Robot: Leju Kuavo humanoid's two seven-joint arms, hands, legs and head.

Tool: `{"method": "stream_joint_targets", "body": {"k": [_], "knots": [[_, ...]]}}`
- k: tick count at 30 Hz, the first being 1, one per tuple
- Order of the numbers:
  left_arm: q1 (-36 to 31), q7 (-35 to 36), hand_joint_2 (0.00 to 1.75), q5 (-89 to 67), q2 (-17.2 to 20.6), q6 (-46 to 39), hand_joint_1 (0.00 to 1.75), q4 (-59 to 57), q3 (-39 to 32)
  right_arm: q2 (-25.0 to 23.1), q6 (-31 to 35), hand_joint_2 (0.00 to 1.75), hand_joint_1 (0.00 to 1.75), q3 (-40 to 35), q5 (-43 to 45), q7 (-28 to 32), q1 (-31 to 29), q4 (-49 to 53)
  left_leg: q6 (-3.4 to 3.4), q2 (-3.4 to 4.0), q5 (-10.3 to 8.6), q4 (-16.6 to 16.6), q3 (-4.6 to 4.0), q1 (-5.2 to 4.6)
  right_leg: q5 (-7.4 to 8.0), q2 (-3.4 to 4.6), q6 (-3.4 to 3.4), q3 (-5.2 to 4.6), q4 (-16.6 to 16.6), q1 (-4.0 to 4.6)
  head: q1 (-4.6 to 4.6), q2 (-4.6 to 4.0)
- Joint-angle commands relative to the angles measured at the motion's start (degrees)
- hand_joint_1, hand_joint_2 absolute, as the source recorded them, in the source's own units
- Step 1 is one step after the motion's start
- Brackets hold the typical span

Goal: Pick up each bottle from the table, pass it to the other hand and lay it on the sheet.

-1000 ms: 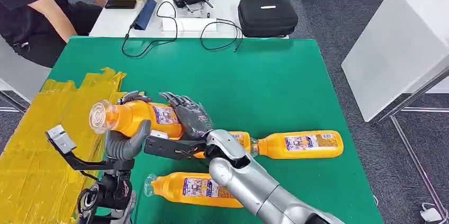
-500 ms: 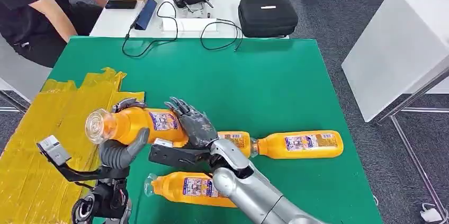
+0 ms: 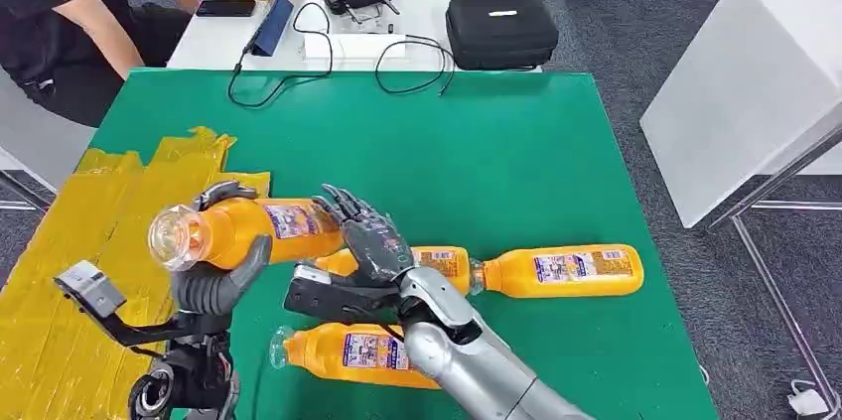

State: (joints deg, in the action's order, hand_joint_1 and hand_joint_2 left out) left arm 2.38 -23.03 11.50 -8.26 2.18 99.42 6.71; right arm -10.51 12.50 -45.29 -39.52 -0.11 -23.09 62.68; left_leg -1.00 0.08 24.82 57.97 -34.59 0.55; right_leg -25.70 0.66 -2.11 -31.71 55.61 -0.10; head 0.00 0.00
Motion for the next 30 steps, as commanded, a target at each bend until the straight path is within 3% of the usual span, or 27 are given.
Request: {"method": "stream_joint_targets", "body": {"k": [1, 2, 3, 7, 12, 16, 23, 24, 30], "knots": [[-4.27, -3.84, 1.75, -25.73, 0.77, -16.21, 1.75, -2.04, -6.16, 5.51, -2.52, 0.00, 0.00, 0.79, 2.14, 1.83, 5.49, 13.57, 0.02, -0.25, 0.01, -0.02, 0.15, 0.02, -0.08, -0.30, 0.03, 0.23, -0.02, 0.02, 0.00, 0.00], [-4.90, -2.32, 1.75, -35.81, 2.09, -24.95, 1.75, -3.91, -7.13, 6.62, -4.19, 0.00, 0.00, -0.24, 4.55, 4.85, 6.00, 15.88, 0.01, -0.20, -0.01, -0.03, 0.09, 0.00, -0.04, -0.22, 0.02, 0.14, -0.03, 0.00, 0.00, 0.00], [-5.68, -1.58, 1.75, -45.48, 2.63, -27.12, 1.75, -5.62, -6.78, 7.98, -4.80, 0.00, 0.00, -0.64, 5.73, 5.29, 6.49, 18.02, 0.01, -0.23, 0.01, -0.03, 0.16, -0.01, -0.08, -0.27, 0.02, 0.23, -0.02, 0.00, -0.02, 0.00], [-6.54, -0.24, 1.75, -55.91, 4.06, -31.91, 1.75, -11.07, -8.64, 10.53, -5.95, 0.00, 0.00, -0.65, 7.81, 5.62, 8.89, 22.60, 0.01, -0.17, -0.04, -0.09, 0.12, -0.03, -0.02, -0.19, 0.01, 0.15, -0.07, -0.03, -0.02, 0.00], [-6.70, 3.11, 1.75, -64.38, 5.54, -34.57, 1.75, -14.63, -7.60, 11.21, -5.82, 0.00, 0.00, -0.16, 7.95, 5.80, 10.37, 23.69, 0.02, -0.17, -0.01, -0.12, 0.27, -0.03, -0.04, -0.21, 0.03, 0.31, -0.10, -0.03, 0.00, 0.00], [-7.68, 11.10, 1.75, -82.39, 8.76, -37.68, 1.75, -19.48, -5.48, 12.37, -7.54, 0.00, 0.00, -0.45, 8.95, 5.94, 11.12, 24.55, 0.03, -0.16, -0.02, -0.13, 0.27, -0.04, -0.04, -0.21, 0.04, 0.30, -0.09, -0.03, 0.00, 0.00], [-8.17, 17.58, 1.75, -95.81, 13.29, -34.98, 1.75, -29.60, -1.81, 15.98, -9.19, 0.00, 0.00, -0.59, 8.33, 5.23, 14.62, 27.40, 0.02, -0.17, 0.00, -0.13, 0.30, -0.03, -0.06, -0.22, 0.03, 0.32, -0.11, -0.02, 0.00, 0.00], [-8.35, 17.97, 1.75, -96.32, 13.77, -34.10, 1.75, -31.91, -1.31, 16.51, -9.24, 1.75, 0.00, -0.53, 7.77, 4.86, 15.16, 27.70, 0.02, -0.17, 0.01, -0.14, 0.34, -0.04, -0.07, -0.22, 0.02, 0.35, -0.11, -0.03, 0.02, 0.00], [-10.56, 17.86, 1.75, -94.85, 15.63, -28.87, 1.75, -45.38, 0.10, 18.49, -10.84, 1.75, 0.00, -0.18, 5.47, 2.61, 16.77, 27.77, 0.02, -0.14, -0.01, -0.17, 0.36, -0.05, -0.05, -0.19, 0.03, 0.37, -0.14, -0.04, 0.00, 0.00]]}}
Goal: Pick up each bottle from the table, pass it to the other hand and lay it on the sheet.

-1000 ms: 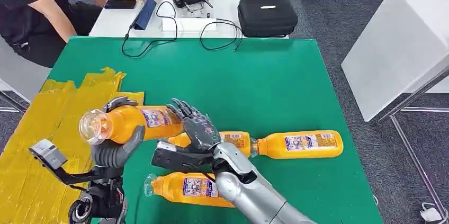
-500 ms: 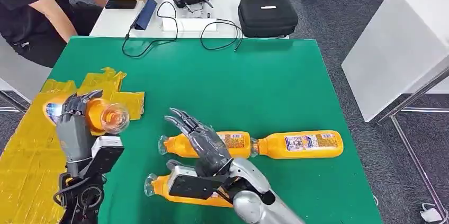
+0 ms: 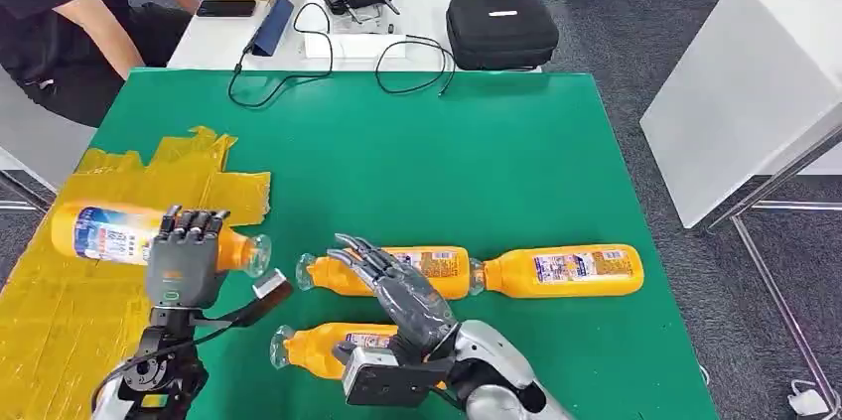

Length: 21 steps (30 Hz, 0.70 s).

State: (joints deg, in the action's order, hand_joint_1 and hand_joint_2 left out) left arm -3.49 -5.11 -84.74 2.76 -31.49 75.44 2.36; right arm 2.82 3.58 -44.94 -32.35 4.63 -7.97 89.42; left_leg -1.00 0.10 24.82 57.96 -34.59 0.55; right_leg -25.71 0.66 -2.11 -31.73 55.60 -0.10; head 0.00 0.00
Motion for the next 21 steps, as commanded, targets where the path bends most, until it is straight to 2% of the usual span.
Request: {"method": "stream_joint_targets", "body": {"k": [1, 2, 3, 4, 21], "knots": [[-4.78, -0.33, 1.75, 1.67, 4.83, 5.12, 1.75, -22.02, 4.46, 5.28, -2.00, 1.75, 0.00, -0.47, -1.68, -2.18, 1.78, 0.93, 0.01, -0.14, -0.02, -0.13, 0.25, -0.06, -0.03, -0.17, 0.02, 0.26, -0.08, -0.05, 0.00, 0.00], [-4.78, -0.33, 1.75, 1.67, 4.83, 5.12, 1.75, -22.02, 4.46, 5.28, -2.00, 1.75, 0.00, -0.47, -1.68, -2.18, 1.78, 0.93, 0.01, -0.07, -0.02, -0.09, 0.15, -0.02, 0.00, -0.10, 0.02, 0.16, -0.07, -0.02, -0.02, 0.00], [-5.26, -0.58, 1.75, 1.93, 5.13, 6.47, 0.93, -23.22, 4.71, 5.43, -2.50, 1.75, 0.00, -0.53, -1.80, -2.58, 1.81, 0.76, 0.02, -0.10, 0.00, -0.10, 0.26, -0.03, -0.03, -0.14, 0.03, 0.27, -0.07, -0.02, 0.00, 0.00], [-5.39, -0.26, 0.00, 2.35, 5.19, 7.30, 0.00, -23.45, 4.52, 5.73, -2.92, 1.75, 0.00, -0.67, -2.06, -2.99, 1.82, 0.75, 0.01, -0.11, -0.02, -0.10, 0.17, -0.05, -0.02, -0.14, 0.02, 0.18, -0.05, -0.04, 0.02, 0.00], [-5.40, -1.93, 0.00, 9.29, 5.37, 8.25, 0.00, -24.66, 1.25, 7.72, -7.92, 1.75, 0.00, -4.62, -4.34, -7.43, -1.55, -3.59, 0.03, -0.09, -0.03, -0.16, 0.72, -0.05, 0.04, -0.12, 0.05, 0.76, -0.08, -0.04, 0.00, 0.00]]}}
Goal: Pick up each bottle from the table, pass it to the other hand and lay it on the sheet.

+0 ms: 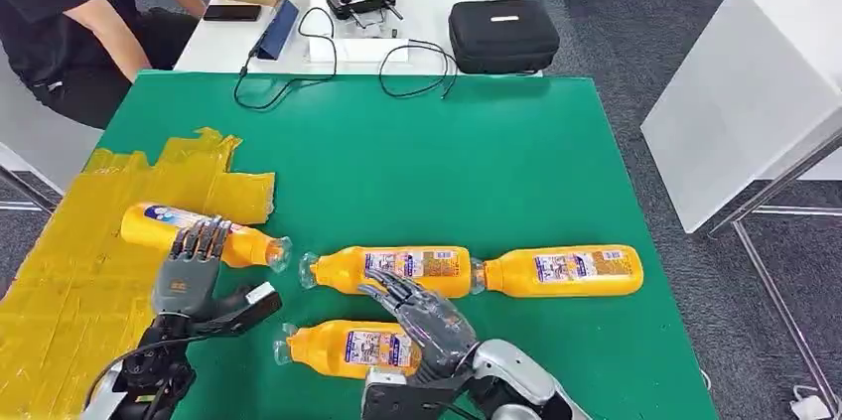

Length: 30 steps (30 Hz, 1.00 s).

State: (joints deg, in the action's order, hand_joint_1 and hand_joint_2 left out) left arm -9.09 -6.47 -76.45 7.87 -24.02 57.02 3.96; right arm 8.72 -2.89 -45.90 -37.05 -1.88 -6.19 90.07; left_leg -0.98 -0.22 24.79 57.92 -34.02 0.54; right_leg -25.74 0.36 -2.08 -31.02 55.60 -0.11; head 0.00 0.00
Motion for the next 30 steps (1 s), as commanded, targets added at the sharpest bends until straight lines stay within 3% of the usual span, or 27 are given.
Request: {"method": "stream_joint_targets", "body": {"k": [1, 6, 10, 17, 30], "knots": [[0.22, -0.83, 0.00, 1.71, 0.18, 0.58, 0.00, -6.23, -0.62, 1.88, -2.03, 1.75, 0.00, -4.24, 0.21, -1.24, -3.93, -4.85, 0.02, 0.17, 0.00, -0.11, 0.15, -0.06, 0.05, 0.13, 0.02, 0.07, -0.06, -0.05, 0.00, 0.00], [1.40, -6.78, 0.00, 11.33, -1.01, 1.86, 0.00, -3.11, -3.62, 1.60, -3.17, 1.75, 0.00, -5.19, 0.60, -2.11, -4.97, -7.47, 0.05, 0.30, -0.02, -0.16, 0.20, -0.06, 0.10, 0.24, 0.05, 0.06, -0.10, -0.04, 0.00, 0.00], [5.06, -16.72, 0.00, 31.14, -5.47, 8.23, 0.00, 9.78, -9.12, 1.33, -3.89, 1.75, 0.00, -5.17, -0.16, -3.47, -4.23, -9.41, 0.02, 0.24, 0.00, -0.11, 0.14, -0.03, 0.08, 0.17, 0.03, 0.03, -0.09, -0.01, 0.00, 0.00], [9.90, -18.79, 0.00, 45.09, -8.91, 12.74, 0.00, 29.79, -9.28, 2.25, -4.81, 1.75, 0.00, -5.05, -1.97, -5.13, -2.17, -9.56, -0.04, -0.03, 0.05, 0.07, -0.11, 0.01, -0.02, -0.10, -0.03, -0.11, -0.02, 0.02, 0.02, 0.00], [11.61, -21.58, 0.00, 53.99, -10.14, 13.65, 0.00, 38.98, -9.23, 0.68, -11.59, 1.75, 0.00, -8.57, -3.34, -9.72, -5.24, -16.48, 0.01, 0.04, -0.02, -0.03, -0.20, 0.03, 0.04, -0.01, 0.00, -0.26, -0.08, 0.03, 0.00, 0.00]]}}
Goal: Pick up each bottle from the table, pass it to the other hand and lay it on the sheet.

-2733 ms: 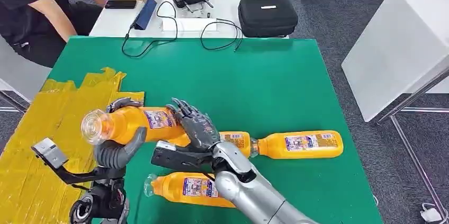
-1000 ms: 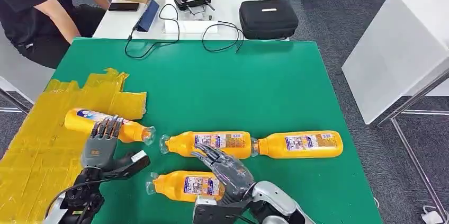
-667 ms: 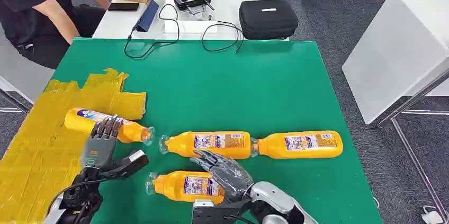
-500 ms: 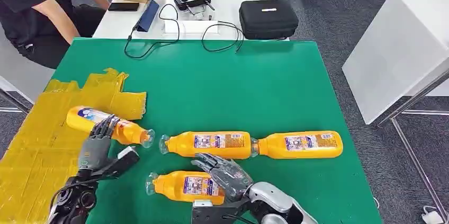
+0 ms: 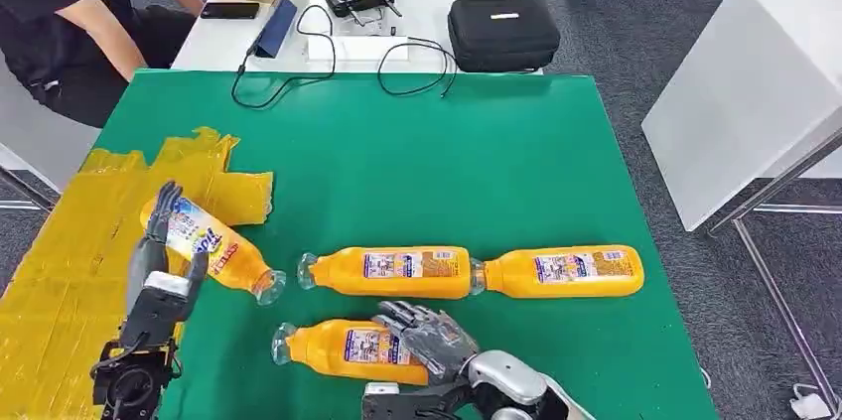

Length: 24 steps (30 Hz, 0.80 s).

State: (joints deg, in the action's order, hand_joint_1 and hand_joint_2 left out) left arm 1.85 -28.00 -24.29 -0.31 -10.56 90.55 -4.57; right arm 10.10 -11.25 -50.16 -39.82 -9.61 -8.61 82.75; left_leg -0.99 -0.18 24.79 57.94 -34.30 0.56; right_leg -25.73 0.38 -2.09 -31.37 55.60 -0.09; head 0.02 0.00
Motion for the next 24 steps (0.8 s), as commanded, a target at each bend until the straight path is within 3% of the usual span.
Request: {"method": "stream_joint_targets", "body": {"k": [1, 4, 5, 6, 16, 24], "knots": [[0.79, 0.35, 0.00, 1.60, -2.04, 0.06, 0.00, 5.66, -0.44, -1.12, -3.16, 1.75, 0.00, -4.43, -0.58, -1.94, -3.09, -10.23, 0.02, 0.02, -0.01, -0.06, 0.14, 0.03, 0.04, -0.02, 0.02, 0.15, -0.09, 0.03, -0.04, 0.00], [-0.20, 0.81, 0.00, 2.53, -1.55, 0.31, 0.00, 5.64, 1.02, -2.44, -4.73, 1.75, 0.00, -5.48, -0.81, -2.59, -4.08, -13.43, 0.01, 0.06, -0.01, -0.10, 0.23, 0.01, 0.04, 0.00, 0.02, 0.23, -0.13, 0.02, -0.04, 0.00], [-0.45, 1.32, 0.00, 3.12, -1.60, 0.29, 0.00, 5.37, 1.12, -2.52, -5.49, 1.75, 1.48, -5.72, -0.86, -3.13, -4.34, -14.74, 0.02, 0.05, 0.00, -0.08, 0.25, 0.04, 0.03, 0.01, 0.03, 0.24, -0.12, 0.04, -0.02, 0.00], [-0.72, 1.37, 0.00, 3.02, -1.40, 0.20, 0.00, 5.33, 1.42, -2.58, -5.63, 1.75, 1.75, -5.90, -0.96, -3.15, -4.36, -15.26, 0.02, 0.02, -0.02, -0.07, 0.28, 0.04, 0.02, -0.02, 0.03, 0.24, -0.10, 0.04, -0.02, 0.00], [-1.99, 1.78, 0.00, 6.46, -0.95, -0.36, 0.00, 5.25, 2.88, -3.27, -5.62, 1.75, 1.75, -6.30, -2.01, -2.95, -4.71, -19.74, 0.39, 0.20, 0.18, -0.18, 1.01, 0.10, -0.03, 0.13, 0.27, 0.19, -0.18, 0.09, -0.02, 0.00], [-1.85, 4.25, 0.00, 12.62, -1.73, 3.24, 0.00, 5.06, 2.74, -3.92, -1.94, 1.75, 1.75, 0.07, 3.97, -2.50, -0.42, -15.11, 0.40, 0.45, 0.28, -0.10, 1.34, 0.16, -0.10, 0.36, 0.26, 0.44, -0.12, 0.18, -0.02, 0.00]]}}
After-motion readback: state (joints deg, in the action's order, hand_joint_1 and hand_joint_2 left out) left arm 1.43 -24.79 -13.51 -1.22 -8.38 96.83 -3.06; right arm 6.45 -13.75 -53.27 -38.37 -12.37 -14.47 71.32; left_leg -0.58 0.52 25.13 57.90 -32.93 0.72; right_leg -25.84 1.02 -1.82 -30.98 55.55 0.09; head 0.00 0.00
